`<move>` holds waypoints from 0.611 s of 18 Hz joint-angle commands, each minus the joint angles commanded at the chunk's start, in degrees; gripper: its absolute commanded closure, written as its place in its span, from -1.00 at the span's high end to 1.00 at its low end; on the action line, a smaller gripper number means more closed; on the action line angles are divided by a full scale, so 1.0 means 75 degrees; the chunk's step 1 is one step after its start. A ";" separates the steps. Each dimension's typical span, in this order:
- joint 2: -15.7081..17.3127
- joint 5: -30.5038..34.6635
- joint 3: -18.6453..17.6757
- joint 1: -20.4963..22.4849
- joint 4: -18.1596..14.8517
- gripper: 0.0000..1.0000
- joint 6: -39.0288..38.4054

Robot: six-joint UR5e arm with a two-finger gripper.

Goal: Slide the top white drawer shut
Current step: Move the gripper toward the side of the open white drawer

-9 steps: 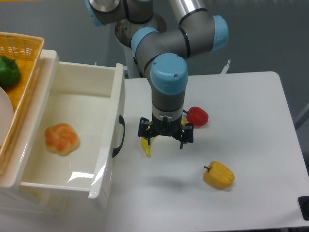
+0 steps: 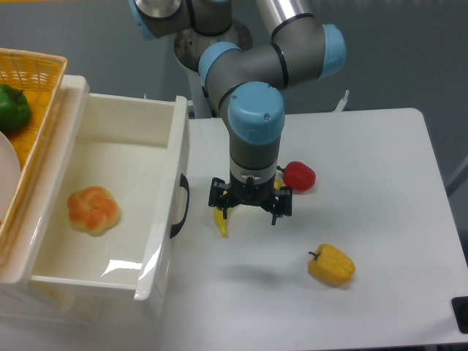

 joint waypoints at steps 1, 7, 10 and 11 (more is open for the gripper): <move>0.0012 0.0024 -0.0070 -0.0012 -0.0012 1.00 -0.0012; -0.0012 0.0071 -0.0258 -0.0012 0.0000 1.00 -0.0012; -0.0035 0.0071 -0.0364 0.0000 0.0000 1.00 -0.0012; -0.0047 0.0059 -0.0364 0.0012 0.0000 1.00 -0.0012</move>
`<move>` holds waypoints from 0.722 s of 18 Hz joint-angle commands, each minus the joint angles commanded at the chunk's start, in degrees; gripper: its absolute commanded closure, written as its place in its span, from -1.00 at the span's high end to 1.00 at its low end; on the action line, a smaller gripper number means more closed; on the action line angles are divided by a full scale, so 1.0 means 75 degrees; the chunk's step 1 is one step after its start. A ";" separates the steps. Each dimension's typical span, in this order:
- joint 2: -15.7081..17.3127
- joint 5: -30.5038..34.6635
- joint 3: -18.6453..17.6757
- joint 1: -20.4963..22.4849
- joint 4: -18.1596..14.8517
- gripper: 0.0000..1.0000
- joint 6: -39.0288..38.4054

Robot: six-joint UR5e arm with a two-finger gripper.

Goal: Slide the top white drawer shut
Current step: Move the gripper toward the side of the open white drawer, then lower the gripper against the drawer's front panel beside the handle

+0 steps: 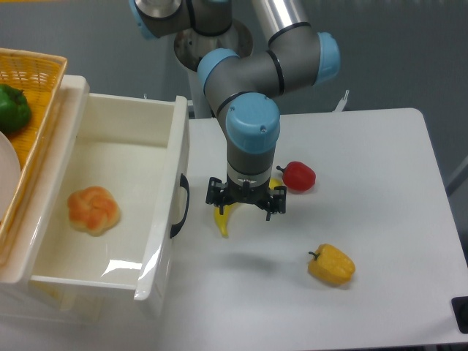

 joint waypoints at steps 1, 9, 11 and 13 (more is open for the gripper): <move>-0.0012 0.0000 0.0000 0.0012 0.0000 1.00 -0.0012; -0.0340 -0.0609 -0.0105 0.0000 -0.0047 1.00 -0.0421; -0.0375 -0.0633 -0.0105 0.0000 -0.0035 1.00 -0.0492; -0.0410 -0.0749 -0.0105 0.0000 -0.0035 1.00 -0.0516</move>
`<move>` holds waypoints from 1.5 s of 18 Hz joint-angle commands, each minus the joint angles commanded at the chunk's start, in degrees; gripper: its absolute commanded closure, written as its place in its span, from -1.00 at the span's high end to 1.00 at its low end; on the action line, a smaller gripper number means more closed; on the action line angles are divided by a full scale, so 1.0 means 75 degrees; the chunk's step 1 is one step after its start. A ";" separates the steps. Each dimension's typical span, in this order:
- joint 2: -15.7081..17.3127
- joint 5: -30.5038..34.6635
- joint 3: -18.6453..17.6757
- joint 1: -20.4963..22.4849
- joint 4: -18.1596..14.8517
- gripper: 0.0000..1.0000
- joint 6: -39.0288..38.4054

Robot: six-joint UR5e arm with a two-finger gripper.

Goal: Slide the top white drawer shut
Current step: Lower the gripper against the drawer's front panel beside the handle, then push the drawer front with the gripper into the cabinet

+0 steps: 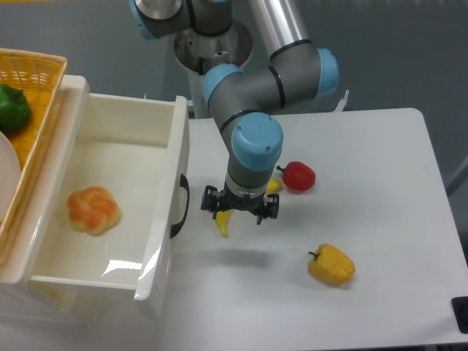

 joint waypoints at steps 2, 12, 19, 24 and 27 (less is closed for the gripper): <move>0.0012 -0.0118 0.0000 0.0000 -0.0011 1.00 0.0000; 0.0105 -0.0247 0.0012 -0.0035 -0.0129 1.00 -0.0023; 0.0140 -0.0259 0.0047 -0.0141 -0.0222 1.00 -0.0023; 0.0199 -0.0364 0.0058 -0.0164 -0.0234 1.00 -0.0012; 0.0269 -0.0446 0.0082 -0.0269 -0.0234 1.00 -0.0012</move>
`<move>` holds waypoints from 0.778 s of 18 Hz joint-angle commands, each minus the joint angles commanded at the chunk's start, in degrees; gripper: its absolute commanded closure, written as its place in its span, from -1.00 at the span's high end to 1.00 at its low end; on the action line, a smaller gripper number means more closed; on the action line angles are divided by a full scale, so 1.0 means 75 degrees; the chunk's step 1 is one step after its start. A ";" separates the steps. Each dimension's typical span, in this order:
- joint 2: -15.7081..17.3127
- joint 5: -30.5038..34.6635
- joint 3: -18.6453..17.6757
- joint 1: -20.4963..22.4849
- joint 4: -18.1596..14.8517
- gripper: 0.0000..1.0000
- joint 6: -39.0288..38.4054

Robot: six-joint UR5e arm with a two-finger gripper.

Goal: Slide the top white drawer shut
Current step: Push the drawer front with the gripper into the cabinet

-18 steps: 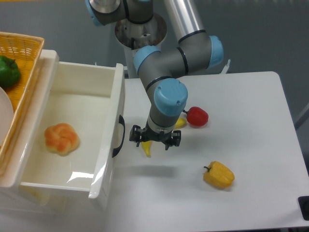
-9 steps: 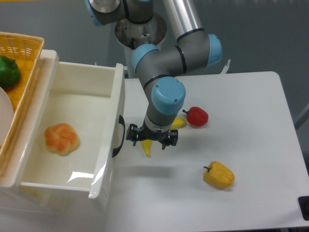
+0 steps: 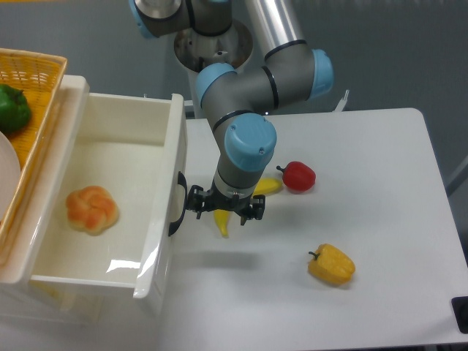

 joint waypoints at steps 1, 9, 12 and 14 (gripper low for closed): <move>0.0012 -0.0070 0.0012 -0.0023 0.0000 1.00 0.0000; 0.0070 -0.0188 0.0094 -0.0316 0.0023 1.00 -0.0012; 0.0094 -0.0188 0.0106 -0.0410 0.0035 1.00 0.0000; 0.0117 -0.0153 0.0106 -0.0562 0.0035 1.00 -0.0012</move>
